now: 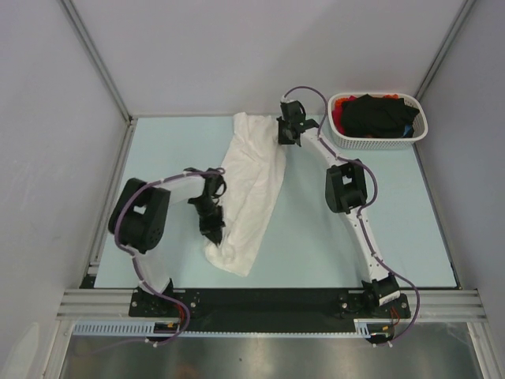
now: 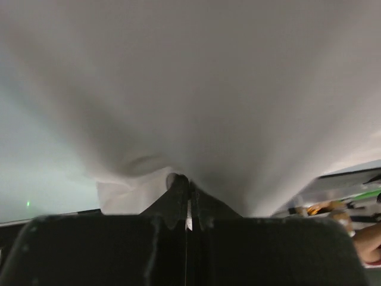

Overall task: Fold and stack the t-shirts
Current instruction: Rotate the tshirt 90 degrees

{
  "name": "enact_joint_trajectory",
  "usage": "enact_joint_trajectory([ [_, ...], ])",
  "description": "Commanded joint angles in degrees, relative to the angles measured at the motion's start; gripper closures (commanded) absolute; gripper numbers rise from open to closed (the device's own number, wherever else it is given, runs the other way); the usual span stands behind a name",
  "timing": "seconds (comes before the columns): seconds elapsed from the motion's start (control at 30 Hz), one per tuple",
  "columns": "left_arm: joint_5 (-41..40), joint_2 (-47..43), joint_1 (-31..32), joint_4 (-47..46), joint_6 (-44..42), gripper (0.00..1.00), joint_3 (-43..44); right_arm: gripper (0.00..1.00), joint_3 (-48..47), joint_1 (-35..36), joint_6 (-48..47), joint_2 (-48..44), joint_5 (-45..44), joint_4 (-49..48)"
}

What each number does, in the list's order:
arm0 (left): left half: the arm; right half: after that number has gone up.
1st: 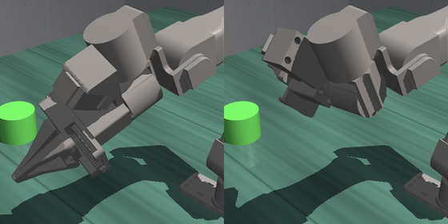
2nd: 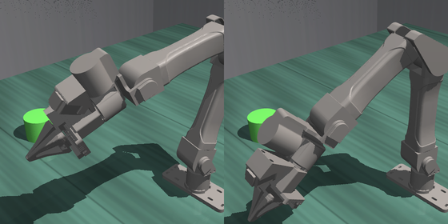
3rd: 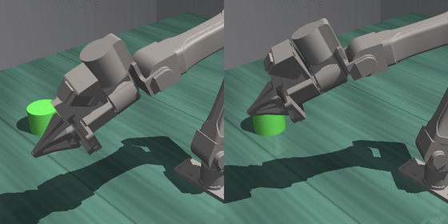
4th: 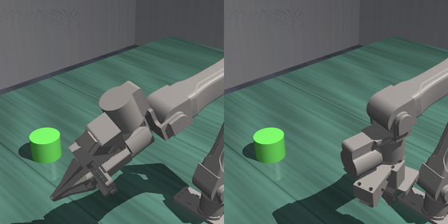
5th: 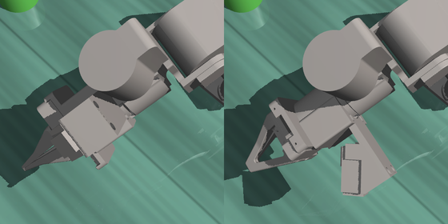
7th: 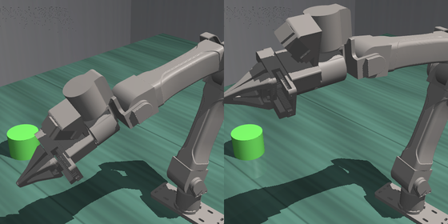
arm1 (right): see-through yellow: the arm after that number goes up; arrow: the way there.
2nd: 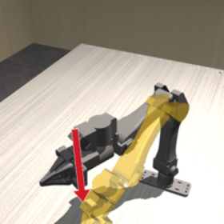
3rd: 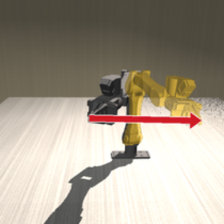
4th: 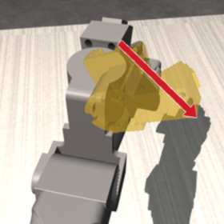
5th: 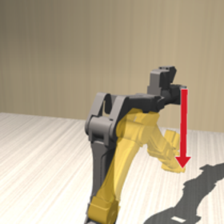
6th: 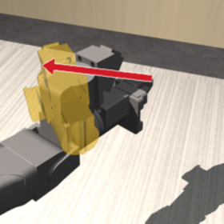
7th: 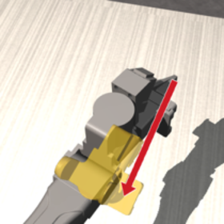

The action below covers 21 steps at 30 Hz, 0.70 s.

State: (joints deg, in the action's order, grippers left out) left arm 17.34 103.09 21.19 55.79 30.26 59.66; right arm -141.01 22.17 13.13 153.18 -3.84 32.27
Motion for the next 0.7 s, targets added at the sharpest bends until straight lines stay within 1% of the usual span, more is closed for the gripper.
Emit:
enact_joint_trajectory([
  [0.0,5.77,6.68,10.25,-2.09,4.62,1.0,8.53,0.84,-3.3,2.96,-0.9,3.35,3.22,-9.94],
  [0.03,5.77,7.64,11.14,-2.09,5.15,1.0,10.89,0.79,-3.22,3.48,-1.17,3.52,4.35,-10.64],
  [0.13,6.13,11.33,13.26,-2.27,6.21,1.0,14.42,0.73,-3.31,5.16,-1.35,3.7,6.39,-11.44],
  [0.23,3.41,11.7,13.0,-0.34,6.13,1.0,14.96,0.72,-2.87,6.04,-0.91,3.0,3.93,-9.87],
  [0.27,1.57,11.17,12.74,0.45,5.78,1.0,14.7,0.73,-2.0,5.95,-0.73,1.78,1.14,-9.25],
  [0.33,-0.11,9.16,11.69,1.16,5.25,1.0,13.04,0.71,0.11,5.78,-1.34,0.02,-1.07,-8.54],
  [0.37,-0.99,8.19,11.16,1.16,5.07,1.0,12.24,0.66,1.08,5.6,-1.35,-0.86,-2.83,-8.37],
  [0.4,-1.6,7.4,10.02,1.51,4.64,1.0,11.63,0.56,2.65,5.08,-1.87,-2.78,-4.24,-7.32],
  [0.43,-1.79,5.56,9.4,1.86,4.37,1.0,10.23,0.39,3.19,4.81,-2.48,-3.67,-4.6,-6.44],
  [0.47,-2.05,4.5,8.87,2.3,3.93,0.74,9.61,0.3,3.63,4.63,-2.58,-4.64,-6.86,-5.21],
  [0.5,-3.79,3.1,8.0,2.74,3.58,0.64,9.16,0.23,5.29,4.11,-2.84,-7.26,-7.5,-2.94],
  [0.53,-4.85,-0.48,7.55,3.35,3.32,0.53,7.85,0.18,7.13,3.84,-3.1,-8.76,-8.2,-2.22],
  [0.57,-5.91,-2.26,7.11,3.88,3.23,0.32,7.23,0.15,8.89,3.75,-2.93,-10.78,-9.68,-1.26],
  [0.6,-7.4,-4.1,5.89,4.58,3.31,0.26,6.01,0.14,13.78,3.23,-3.1,-14.8,-9.7,-1.33],
  [0.67,-6.8,-7.19,4.39,6.25,2.53,0.21,4.68,0.11,18.47,2.96,-2.58,-19.39,-11.09,-1.34],
])
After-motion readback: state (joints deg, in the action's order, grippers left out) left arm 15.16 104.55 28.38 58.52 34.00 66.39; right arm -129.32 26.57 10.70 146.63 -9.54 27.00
